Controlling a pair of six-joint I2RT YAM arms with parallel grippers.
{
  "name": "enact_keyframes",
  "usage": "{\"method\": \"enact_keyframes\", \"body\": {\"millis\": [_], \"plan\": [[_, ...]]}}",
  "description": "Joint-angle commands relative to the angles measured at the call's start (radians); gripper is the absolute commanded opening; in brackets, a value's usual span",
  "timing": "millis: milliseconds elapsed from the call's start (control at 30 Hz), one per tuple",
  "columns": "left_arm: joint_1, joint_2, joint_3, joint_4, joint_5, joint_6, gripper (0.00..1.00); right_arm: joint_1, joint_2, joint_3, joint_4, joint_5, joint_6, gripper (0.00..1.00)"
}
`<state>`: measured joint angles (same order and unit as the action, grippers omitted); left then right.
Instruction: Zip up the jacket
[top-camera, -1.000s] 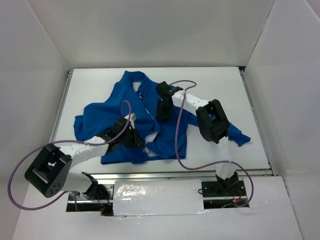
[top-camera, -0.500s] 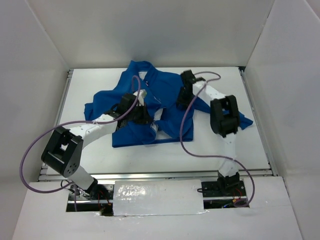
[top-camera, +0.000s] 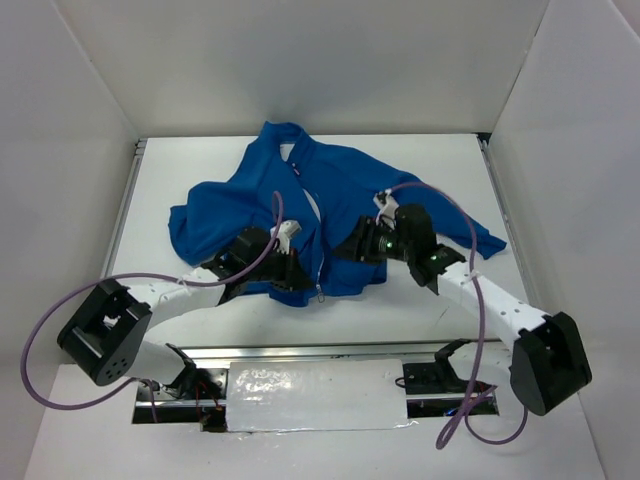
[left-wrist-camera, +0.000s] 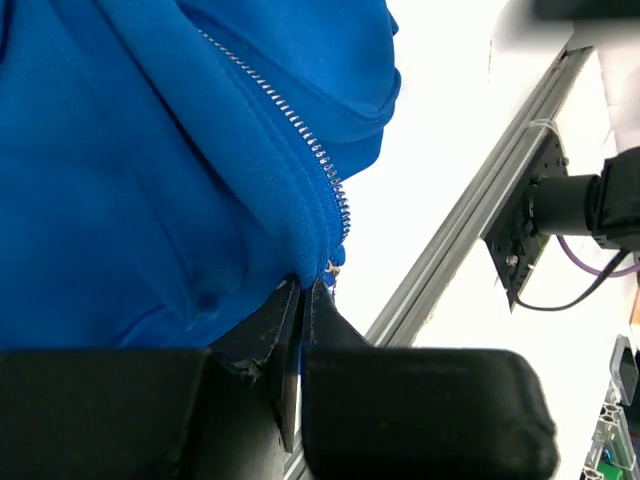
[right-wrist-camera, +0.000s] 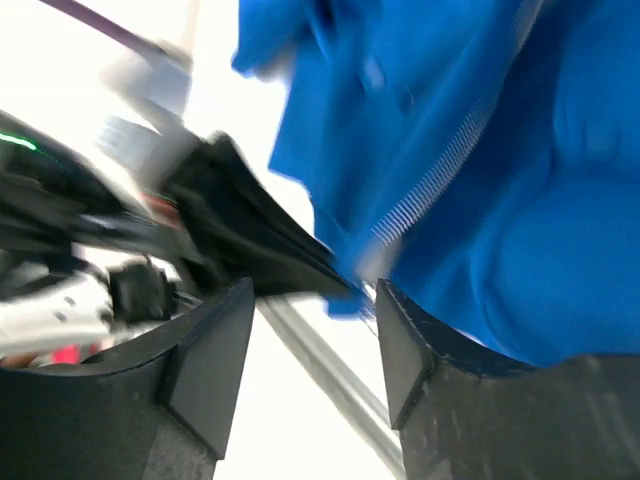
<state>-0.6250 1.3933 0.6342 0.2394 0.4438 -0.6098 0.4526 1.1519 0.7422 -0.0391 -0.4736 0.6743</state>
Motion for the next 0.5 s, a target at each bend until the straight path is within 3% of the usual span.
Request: {"method": "enact_keyframes", "body": {"millis": [0, 200, 467], "plan": [[-0.005, -0.039, -0.040, 0.129, 0.052, -0.047, 0.00, 0.011, 0.025, -0.153, 0.154, -0.108, 0.076, 0.56], [-0.007, 0.009, -0.053, 0.103, -0.016, -0.079, 0.00, 0.021, 0.045, -0.267, 0.292, -0.120, 0.073, 0.54], [-0.005, 0.062, -0.090, 0.187, 0.010, -0.104, 0.00, 0.070, 0.161, -0.297, 0.403, -0.102, 0.059, 0.52]]}}
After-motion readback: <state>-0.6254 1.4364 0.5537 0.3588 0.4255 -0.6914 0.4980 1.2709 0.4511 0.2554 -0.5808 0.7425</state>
